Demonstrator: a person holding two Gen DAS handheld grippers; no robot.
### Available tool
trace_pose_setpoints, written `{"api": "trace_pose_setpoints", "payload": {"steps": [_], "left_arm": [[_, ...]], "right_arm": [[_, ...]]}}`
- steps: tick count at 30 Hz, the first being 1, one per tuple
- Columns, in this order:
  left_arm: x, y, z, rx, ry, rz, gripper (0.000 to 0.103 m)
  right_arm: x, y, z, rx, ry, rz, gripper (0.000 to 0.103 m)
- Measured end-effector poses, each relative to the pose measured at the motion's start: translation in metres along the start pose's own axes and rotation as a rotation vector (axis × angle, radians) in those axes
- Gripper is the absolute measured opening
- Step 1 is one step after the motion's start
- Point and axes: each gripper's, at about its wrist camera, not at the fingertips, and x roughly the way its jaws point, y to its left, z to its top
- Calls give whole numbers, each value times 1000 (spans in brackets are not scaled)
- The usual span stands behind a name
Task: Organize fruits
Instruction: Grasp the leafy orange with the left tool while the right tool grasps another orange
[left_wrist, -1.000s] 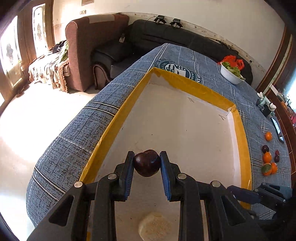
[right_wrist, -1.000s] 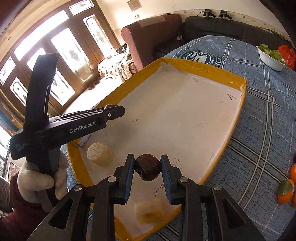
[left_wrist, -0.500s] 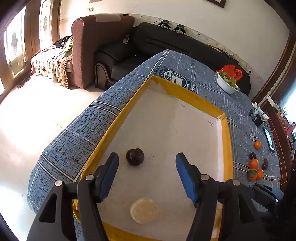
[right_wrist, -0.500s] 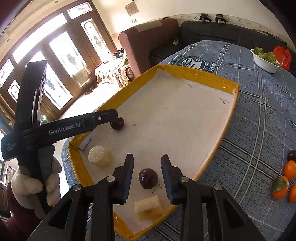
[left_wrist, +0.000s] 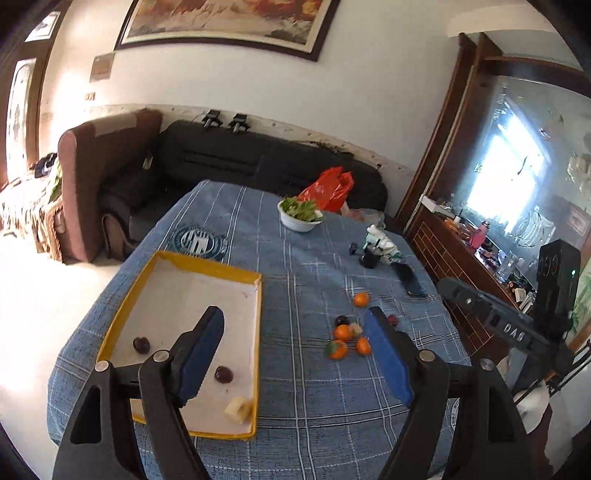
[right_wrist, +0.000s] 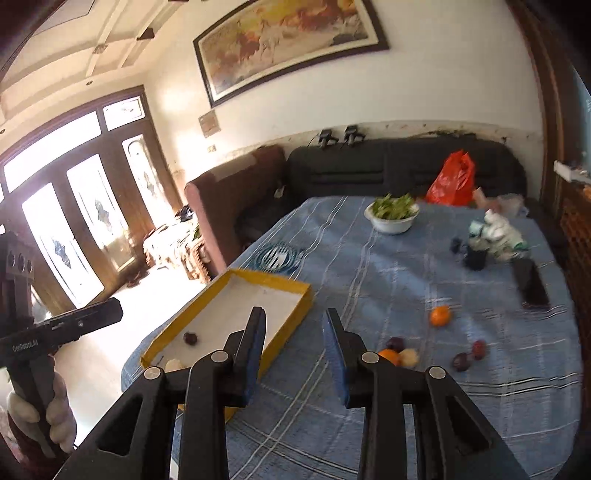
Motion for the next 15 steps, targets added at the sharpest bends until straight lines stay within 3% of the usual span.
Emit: {"api": "trace_pose_setpoints", "payload": {"steps": [2,4,6,8,11,15], "left_arm": [[-13,-22,8,56,-49,4,84],[-15,-37,11,99,-77,-1,90],[-4,-47,8,122,-66,-10,93],[19,-52,1,118,-18,-32,93],[74,-46,-16,59,113,-68,93],[161,-28,-54,-32,282,-46,93]], "right_arm": [[-42,-12,18,9,-85,-34,48],[-72,-21,28,8,-150,-57,71],[-84,-27,26,-9,-174,-82,78],[-75,-35,13,-5,-138,-93,78],[-24,-61,-23,50,-4,-94,78],[59,-103,-74,137,181,-106,61]]}}
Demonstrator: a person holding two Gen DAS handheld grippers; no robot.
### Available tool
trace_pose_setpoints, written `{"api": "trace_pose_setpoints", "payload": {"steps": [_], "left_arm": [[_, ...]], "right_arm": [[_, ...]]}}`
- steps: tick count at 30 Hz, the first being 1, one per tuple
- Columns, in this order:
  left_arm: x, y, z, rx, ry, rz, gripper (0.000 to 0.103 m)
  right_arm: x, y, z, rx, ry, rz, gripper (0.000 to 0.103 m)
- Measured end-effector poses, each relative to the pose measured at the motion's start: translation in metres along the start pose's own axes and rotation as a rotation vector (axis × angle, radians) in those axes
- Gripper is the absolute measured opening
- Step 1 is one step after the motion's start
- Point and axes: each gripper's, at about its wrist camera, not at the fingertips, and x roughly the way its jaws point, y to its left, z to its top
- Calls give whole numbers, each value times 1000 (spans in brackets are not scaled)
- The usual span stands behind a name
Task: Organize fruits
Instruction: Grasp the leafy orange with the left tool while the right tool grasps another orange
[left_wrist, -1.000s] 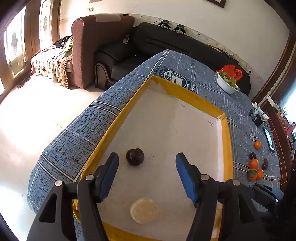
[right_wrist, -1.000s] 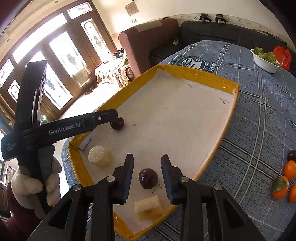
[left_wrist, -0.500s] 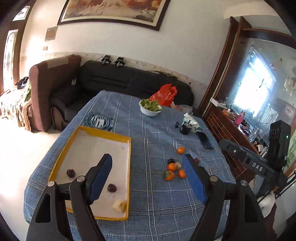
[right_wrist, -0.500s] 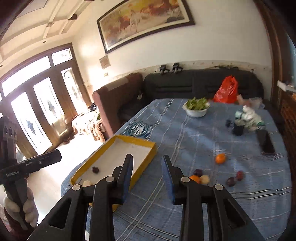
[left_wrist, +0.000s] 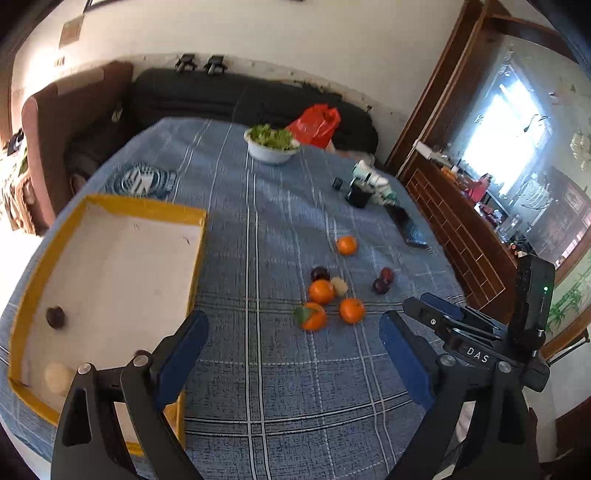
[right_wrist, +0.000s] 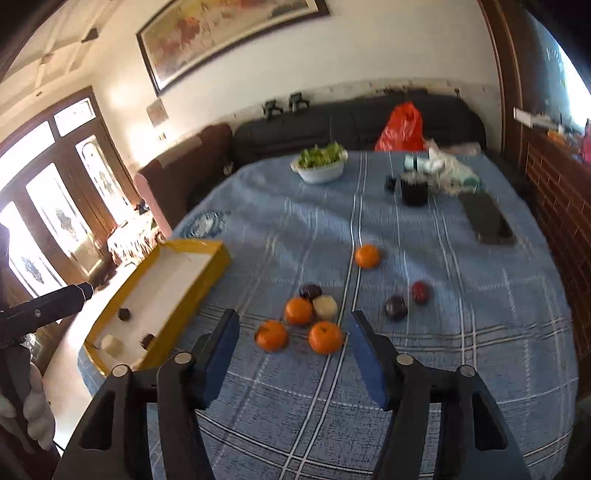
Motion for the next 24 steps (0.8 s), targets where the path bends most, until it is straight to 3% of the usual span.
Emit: {"api": "trace_pose_setpoints", "payload": {"steps": [5,10,13,16,17,24], "left_arm": [[79,15,-19,-29,146,3,93],[108,-2,-21,56,143,-7,90],[123,-11,-20,111,142,-18,83],[137,-16,-19,136,162,-20,72],[141,-17,-19,138,163,-21,70],[163,-30,-13,167,151,6,70]], "right_arm": [[67,-35,-15,38,107,-21,59],[94,-45,-17,22,125,-8,59],[99,-46,-20,14,131,15,57],[105,-48,-23,24,151,45,41],[104,-47,-23,24,150,45,41],[92,-53,-23,57,105,37,41]]}}
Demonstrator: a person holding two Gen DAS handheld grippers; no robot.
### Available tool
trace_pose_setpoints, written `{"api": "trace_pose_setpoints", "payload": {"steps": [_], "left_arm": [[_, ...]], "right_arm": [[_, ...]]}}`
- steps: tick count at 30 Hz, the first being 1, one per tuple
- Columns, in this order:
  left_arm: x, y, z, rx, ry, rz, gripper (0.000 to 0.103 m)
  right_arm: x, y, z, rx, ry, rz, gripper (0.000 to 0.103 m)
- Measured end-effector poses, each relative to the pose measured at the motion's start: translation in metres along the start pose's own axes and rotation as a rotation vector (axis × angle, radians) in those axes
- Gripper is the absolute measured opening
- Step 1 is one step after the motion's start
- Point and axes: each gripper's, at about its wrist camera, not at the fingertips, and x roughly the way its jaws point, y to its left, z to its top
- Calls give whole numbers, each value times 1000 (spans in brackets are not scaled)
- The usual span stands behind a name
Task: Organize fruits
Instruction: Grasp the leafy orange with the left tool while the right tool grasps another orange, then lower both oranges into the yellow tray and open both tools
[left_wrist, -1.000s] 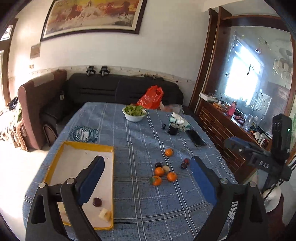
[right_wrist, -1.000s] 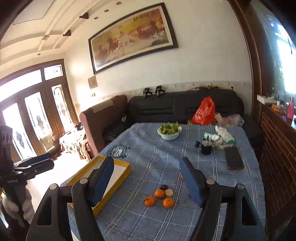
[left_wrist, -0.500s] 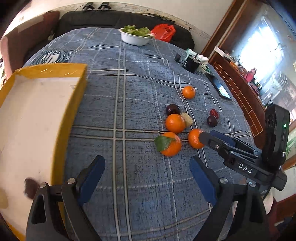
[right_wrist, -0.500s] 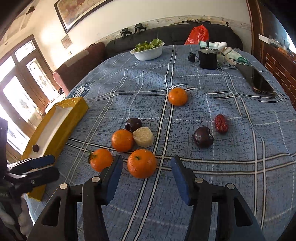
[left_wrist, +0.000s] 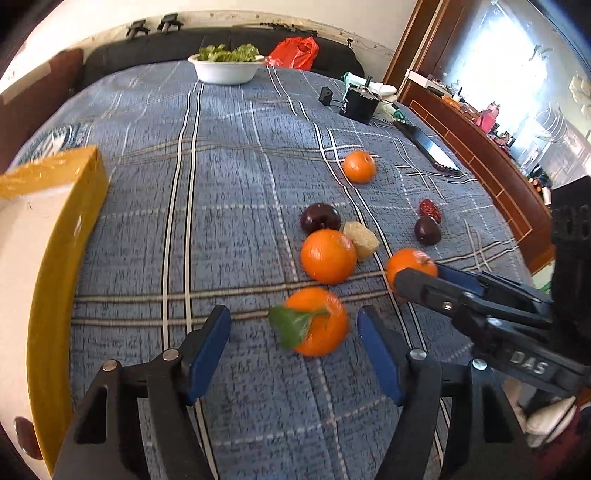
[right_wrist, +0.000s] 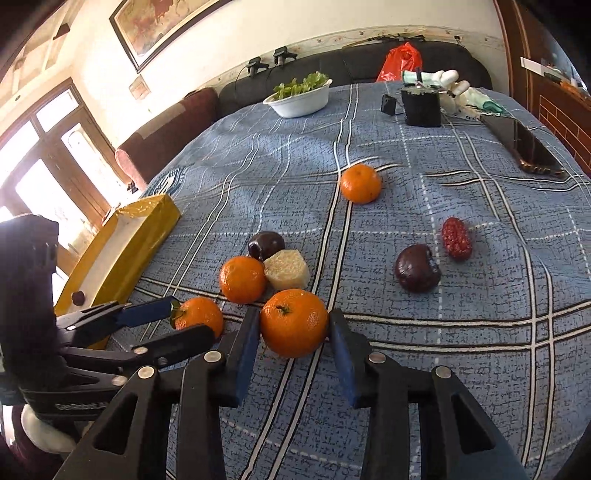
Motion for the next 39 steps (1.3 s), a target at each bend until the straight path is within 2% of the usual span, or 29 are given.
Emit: {"api": "trace_pose_setpoints", "payload": {"steps": [4,5,6,8,13,17,20,24,28,33,39], "left_arm": [[5,-9,1,27,-14,37,70],[6,-10,1,34,-16,50,67],[5,-12,-1,41,-21,67,53],[4,-14,-2,46,-19,70,35],[-9,-5,-9,-1,-25,62,35],[-40,11,-17,-68,-68,47,36],[-74,28,-25,-118,-120,55,36],[-117,56,-38,-166,-177,121,36],[-146,102,-55,-265,-211,212,36],[-168,153,-84,-370,-226,332,36],[-176,190,-103,-424,-225,367,36]], "right_arm": [[-3,-5,1,26,-14,-4,41],[-3,-6,1,31,-16,-4,41],[-4,-8,2,36,-17,-5,41],[-5,-9,2,41,-22,-8,41],[-7,-10,2,40,-32,-27,41],[-10,-12,2,48,-48,-34,41],[-14,-13,3,66,-60,-3,41],[-26,-4,3,86,-79,61,41],[-30,26,4,69,-62,153,41],[-20,94,5,-32,-10,253,42],[13,175,3,-163,62,311,42]]}}
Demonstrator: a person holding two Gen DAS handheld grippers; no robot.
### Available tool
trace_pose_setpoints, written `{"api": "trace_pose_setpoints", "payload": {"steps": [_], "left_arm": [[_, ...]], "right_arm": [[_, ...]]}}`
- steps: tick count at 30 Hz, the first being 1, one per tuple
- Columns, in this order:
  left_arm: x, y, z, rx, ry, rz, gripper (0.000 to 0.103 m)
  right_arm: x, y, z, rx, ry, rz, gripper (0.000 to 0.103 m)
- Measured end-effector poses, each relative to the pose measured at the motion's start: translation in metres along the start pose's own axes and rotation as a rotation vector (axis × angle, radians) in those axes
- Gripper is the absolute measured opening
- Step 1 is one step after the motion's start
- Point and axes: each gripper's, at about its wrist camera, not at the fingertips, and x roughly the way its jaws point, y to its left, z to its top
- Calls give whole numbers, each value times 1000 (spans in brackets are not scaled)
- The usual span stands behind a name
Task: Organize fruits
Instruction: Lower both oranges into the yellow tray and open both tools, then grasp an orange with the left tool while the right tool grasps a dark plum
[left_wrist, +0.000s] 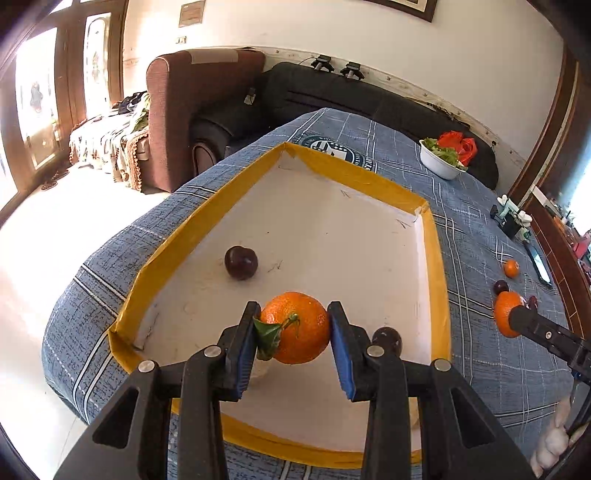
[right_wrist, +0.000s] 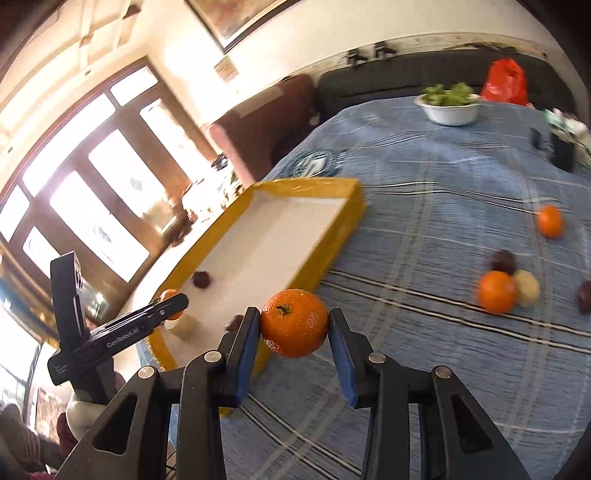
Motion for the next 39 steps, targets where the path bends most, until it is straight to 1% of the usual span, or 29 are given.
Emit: {"api": "trace_pose_setpoints", "payload": {"steps": [2,5,7,10,12,14,16,18,19,20,23,26,29,32,37,39], "left_arm": [[5,5,-3,4,14,-14,36],[5,3,-5,34,-2,-14,36],[5,3,-4,32,-1,-37,37],[5,8,-2,8,6,-100,47],[2,13,-2,-4,-1,-106,59],[-2,20,-1,-22,-11,-112,62],[-5,28,0,-54,-18,-125,64],[-8,34,2,-87,-27,-134,67],[-10,35,3,-95,-31,-132,68],[-13,36,3,-99,-37,-128,69],[-23,35,3,-106,-56,-114,69],[-33,32,2,-110,-71,-110,70],[-42,22,0,-94,-81,-119,72],[-48,6,-1,-62,-86,-130,73],[-57,-26,-5,11,-89,-157,74],[-58,-40,-6,35,-82,-184,77]], "right_arm": [[20,16,3,-27,30,7,42],[55,37,11,-69,86,8,42],[77,48,15,-90,128,6,42],[107,60,17,-110,185,-2,42],[121,64,18,-123,211,-12,42],[128,65,16,-127,229,-18,43],[129,66,16,-138,219,-36,44],[126,66,18,-131,216,-22,44],[122,65,19,-126,210,-18,44],[118,64,20,-133,185,-13,44],[98,61,25,-131,143,-32,44],[71,47,26,-106,95,-49,45],[39,25,24,-70,42,-91,46],[5,-6,21,-3,-6,-126,46],[-55,-71,7,112,-84,-203,46],[-79,-98,1,159,-113,-239,46]]}}
